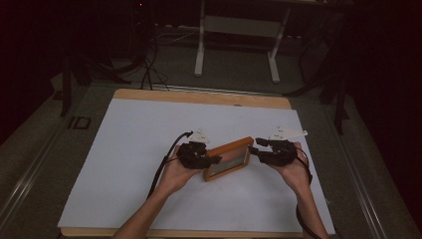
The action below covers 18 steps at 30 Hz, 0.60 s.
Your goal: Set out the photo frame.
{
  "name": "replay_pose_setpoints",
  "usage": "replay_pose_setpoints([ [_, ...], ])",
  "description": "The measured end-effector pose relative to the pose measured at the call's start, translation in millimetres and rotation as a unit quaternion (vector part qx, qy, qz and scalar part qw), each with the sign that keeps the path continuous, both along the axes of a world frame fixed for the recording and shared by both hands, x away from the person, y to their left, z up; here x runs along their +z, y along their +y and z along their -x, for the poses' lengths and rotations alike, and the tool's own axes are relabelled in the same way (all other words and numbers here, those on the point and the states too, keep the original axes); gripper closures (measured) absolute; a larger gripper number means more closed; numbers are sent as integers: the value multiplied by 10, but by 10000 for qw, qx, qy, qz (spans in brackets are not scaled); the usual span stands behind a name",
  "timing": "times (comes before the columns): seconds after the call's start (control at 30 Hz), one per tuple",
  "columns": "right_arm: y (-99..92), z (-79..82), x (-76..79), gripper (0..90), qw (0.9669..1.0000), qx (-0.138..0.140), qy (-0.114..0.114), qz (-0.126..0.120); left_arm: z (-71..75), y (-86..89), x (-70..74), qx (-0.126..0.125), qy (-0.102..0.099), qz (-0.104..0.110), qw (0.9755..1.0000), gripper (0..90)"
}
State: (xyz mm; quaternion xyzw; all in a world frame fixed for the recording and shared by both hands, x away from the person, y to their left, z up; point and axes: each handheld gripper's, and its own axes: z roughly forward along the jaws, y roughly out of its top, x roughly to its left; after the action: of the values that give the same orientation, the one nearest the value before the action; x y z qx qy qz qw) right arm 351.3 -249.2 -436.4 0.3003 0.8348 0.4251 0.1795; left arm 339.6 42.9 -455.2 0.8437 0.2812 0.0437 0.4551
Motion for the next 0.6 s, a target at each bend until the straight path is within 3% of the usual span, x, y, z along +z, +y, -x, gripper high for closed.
replay_pose_setpoints([
  [0.13, 32, 4, 44, 499, 9998, 176, -58, -39, -9, 17, 108, -202, -126, -191, 9995, 691],
  [0.33, 98, 9, 94, 481, 9988, 463, -97, -134, -45, 10, 247, -393, -187, -307, 9986, 691],
  [0.6, 293, -5, 116, 447, 9958, 900, -151, -117, -104, -7, 392, -529, -250, -283, 9979, 691],
])
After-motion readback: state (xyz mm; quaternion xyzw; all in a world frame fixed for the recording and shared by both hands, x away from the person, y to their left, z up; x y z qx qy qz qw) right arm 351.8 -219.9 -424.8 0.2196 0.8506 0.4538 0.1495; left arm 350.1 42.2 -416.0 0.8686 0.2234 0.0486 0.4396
